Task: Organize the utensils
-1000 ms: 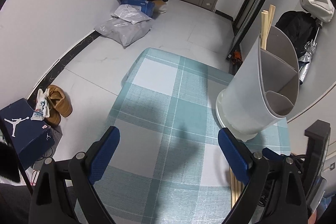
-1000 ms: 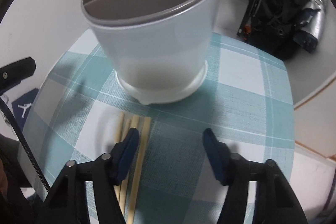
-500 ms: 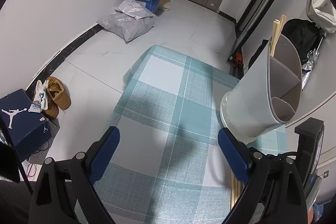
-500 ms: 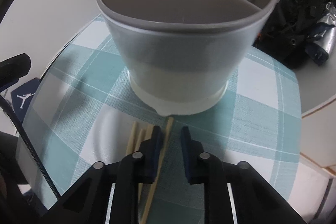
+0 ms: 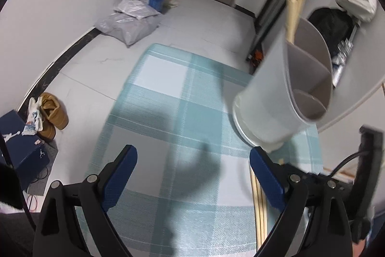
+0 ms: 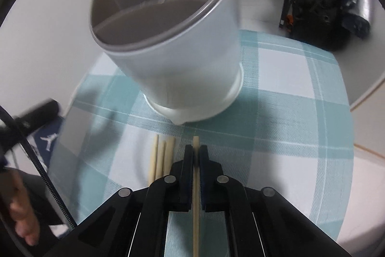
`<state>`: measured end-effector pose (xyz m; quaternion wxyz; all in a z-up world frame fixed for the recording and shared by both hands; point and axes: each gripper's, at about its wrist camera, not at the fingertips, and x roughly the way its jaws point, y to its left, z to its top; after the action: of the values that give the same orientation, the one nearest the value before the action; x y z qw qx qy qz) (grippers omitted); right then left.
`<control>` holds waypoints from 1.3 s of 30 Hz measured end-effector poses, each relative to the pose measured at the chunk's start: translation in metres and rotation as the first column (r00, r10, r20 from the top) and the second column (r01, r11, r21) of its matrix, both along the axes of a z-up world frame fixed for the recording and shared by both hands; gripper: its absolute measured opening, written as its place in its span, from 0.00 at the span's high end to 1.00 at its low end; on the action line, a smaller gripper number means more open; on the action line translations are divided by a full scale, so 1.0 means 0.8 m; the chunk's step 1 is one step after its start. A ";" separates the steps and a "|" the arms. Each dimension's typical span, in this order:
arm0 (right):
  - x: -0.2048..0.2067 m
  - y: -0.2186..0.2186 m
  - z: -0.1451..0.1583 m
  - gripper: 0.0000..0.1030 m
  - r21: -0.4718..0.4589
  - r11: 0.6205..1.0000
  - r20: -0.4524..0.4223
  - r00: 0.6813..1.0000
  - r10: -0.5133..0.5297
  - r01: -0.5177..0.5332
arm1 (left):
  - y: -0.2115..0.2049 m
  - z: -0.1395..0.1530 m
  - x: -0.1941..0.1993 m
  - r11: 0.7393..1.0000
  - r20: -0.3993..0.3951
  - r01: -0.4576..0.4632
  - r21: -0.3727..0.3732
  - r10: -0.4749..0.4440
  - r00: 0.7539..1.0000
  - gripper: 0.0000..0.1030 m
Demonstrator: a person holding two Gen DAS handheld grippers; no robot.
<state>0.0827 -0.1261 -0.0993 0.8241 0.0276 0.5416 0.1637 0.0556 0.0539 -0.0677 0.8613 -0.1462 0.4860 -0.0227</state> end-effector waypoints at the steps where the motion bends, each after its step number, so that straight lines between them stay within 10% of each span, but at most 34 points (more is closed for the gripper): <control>1: -0.003 -0.008 0.005 0.96 0.023 1.000 0.008 1.000 -0.016 0.016 | -0.003 -0.001 -0.002 1.000 -0.003 0.017 -0.001 -0.017 1.000 0.10; 13: -0.035 -0.096 0.036 0.97 0.372 0.908 0.021 0.977 -0.214 0.191 | -0.055 -0.037 -0.022 0.983 -0.148 0.181 -0.009 -0.180 0.972 0.12; 18: -0.047 -0.125 0.035 0.96 0.450 0.862 0.020 0.962 -0.272 0.235 | -0.078 -0.046 -0.024 0.965 -0.175 0.240 0.101 -0.221 0.960 0.25; 39: -0.067 -0.154 0.076 0.96 0.511 0.833 0.166 0.926 -0.339 0.213 | -0.104 -0.046 -0.016 0.960 -0.212 0.218 0.178 -0.179 0.961 0.25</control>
<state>0.0290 -0.2491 -0.0382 0.8670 0.2904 0.3655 0.1742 0.0428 -0.0292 -0.1044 0.8136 -0.0109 0.5796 -0.0460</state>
